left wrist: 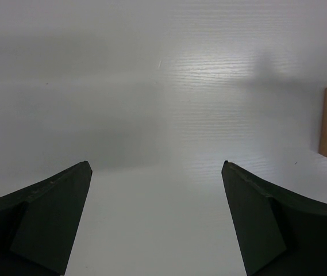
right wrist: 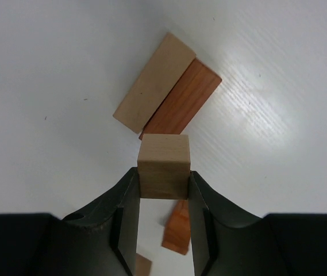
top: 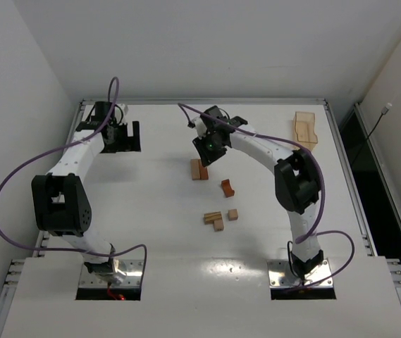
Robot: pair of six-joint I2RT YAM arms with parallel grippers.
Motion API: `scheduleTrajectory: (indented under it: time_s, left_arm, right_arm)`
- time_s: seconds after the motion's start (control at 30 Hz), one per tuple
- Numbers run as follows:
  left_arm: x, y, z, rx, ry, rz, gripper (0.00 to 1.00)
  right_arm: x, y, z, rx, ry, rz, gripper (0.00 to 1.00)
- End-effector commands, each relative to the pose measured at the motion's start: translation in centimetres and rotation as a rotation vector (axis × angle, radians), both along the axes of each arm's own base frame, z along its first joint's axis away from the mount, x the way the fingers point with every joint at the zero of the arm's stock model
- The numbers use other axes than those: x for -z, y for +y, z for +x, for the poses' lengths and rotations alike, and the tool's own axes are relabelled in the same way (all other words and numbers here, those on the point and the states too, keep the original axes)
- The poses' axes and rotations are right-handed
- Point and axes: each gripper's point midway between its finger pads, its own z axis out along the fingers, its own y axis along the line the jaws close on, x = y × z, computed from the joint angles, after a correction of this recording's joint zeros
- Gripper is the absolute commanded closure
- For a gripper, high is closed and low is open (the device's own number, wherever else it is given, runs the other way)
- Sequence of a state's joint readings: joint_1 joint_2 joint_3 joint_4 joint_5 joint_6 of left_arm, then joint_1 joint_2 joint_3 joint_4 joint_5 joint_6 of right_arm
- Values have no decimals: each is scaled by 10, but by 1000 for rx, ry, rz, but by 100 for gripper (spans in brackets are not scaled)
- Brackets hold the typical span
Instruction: Build the wood block tower
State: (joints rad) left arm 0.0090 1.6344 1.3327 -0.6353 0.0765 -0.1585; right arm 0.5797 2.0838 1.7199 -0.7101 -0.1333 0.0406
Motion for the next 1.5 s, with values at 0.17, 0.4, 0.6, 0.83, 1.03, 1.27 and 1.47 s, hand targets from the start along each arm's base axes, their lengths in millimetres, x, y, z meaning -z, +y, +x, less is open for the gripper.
scheduleTrajectory:
  time_s: [0.17, 0.4, 0.6, 0.83, 1.03, 1.27, 1.47]
  left_arm:
    - [-16, 2, 9, -16, -45, -24, 4]
    - [-12, 7, 5, -31, -34, -17, 4]
    - [-12, 13, 5, -45, -34, -9, 4]
    - [-13, 13, 7, -45, -43, -9, 4]
    - [-13, 13, 7, -45, -43, -9, 4]
    - [-9, 13, 4, -45, -34, -9, 4]
    - [-6, 13, 5, -45, -25, -9, 4]
  right_arm:
    - [-43, 9, 11, 348, -45, 100, 100]
    - [-44, 21, 26, 409, -41, 138, 100]
    - [-35, 21, 24, 442, 3, 120, 100]
    - [-17, 18, 20, 466, 39, 81, 100]
    - [-12, 25, 28, 452, 34, 94, 100]
    - [-6, 33, 37, 428, 25, 103, 100]
    - [-1, 38, 44, 428, 17, 112, 100]
